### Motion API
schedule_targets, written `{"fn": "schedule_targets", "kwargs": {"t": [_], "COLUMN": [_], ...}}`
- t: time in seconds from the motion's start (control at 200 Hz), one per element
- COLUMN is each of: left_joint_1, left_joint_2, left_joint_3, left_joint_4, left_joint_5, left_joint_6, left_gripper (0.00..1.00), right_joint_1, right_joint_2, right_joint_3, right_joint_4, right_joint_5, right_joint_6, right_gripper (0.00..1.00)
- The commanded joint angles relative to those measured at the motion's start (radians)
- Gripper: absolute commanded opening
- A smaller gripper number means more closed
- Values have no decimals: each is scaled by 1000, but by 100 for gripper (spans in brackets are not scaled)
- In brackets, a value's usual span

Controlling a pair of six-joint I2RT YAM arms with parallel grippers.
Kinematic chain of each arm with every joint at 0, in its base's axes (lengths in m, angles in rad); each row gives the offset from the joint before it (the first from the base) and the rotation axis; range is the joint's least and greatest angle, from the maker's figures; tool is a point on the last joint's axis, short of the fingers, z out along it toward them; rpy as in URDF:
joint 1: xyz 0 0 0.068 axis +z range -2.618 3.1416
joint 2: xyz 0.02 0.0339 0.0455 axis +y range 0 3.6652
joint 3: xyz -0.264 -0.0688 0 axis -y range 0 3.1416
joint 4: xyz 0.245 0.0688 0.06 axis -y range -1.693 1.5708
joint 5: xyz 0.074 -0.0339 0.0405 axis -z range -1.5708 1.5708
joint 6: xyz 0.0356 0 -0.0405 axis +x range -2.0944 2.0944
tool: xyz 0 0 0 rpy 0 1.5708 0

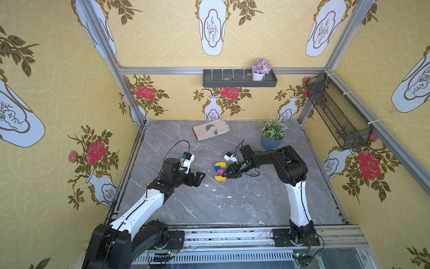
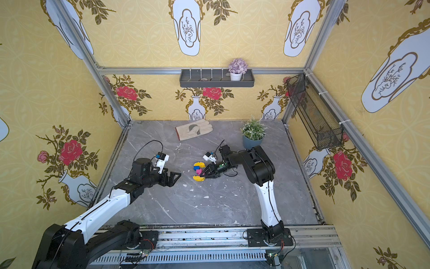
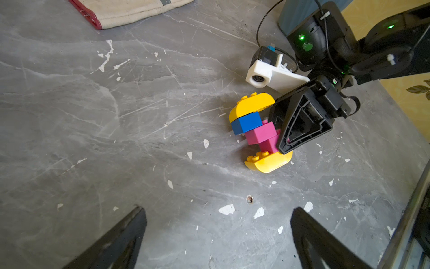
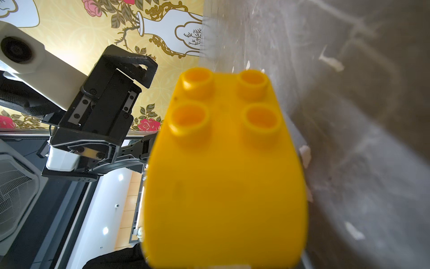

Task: Assemble the letter s with lego
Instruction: Adjust the lego brick at the center of the board.

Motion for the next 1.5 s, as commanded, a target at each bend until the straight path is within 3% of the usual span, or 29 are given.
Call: {"fn": "schedule_targets", "kwargs": {"t": [0.0, 0.72, 1.5], "left_joint_1": [1, 1, -1], "left_joint_2": [-2, -10, 10], "left_joint_3": [0, 12, 27], "left_joint_4": [15, -5, -15], "left_joint_5": [2, -6, -14], "left_joint_6": [15, 38, 66], "left_gripper": [99, 99, 99], "right_joint_1": [-4, -30, -48], "right_joint_2": [36, 44, 48], "right_joint_3": [-8, -1, 12], "right_joint_4": [-132, -237, -275], "right_joint_5": [208, 239, 282], "right_joint_6": [-30, -3, -14], "right_gripper": [36, 40, 53]}}
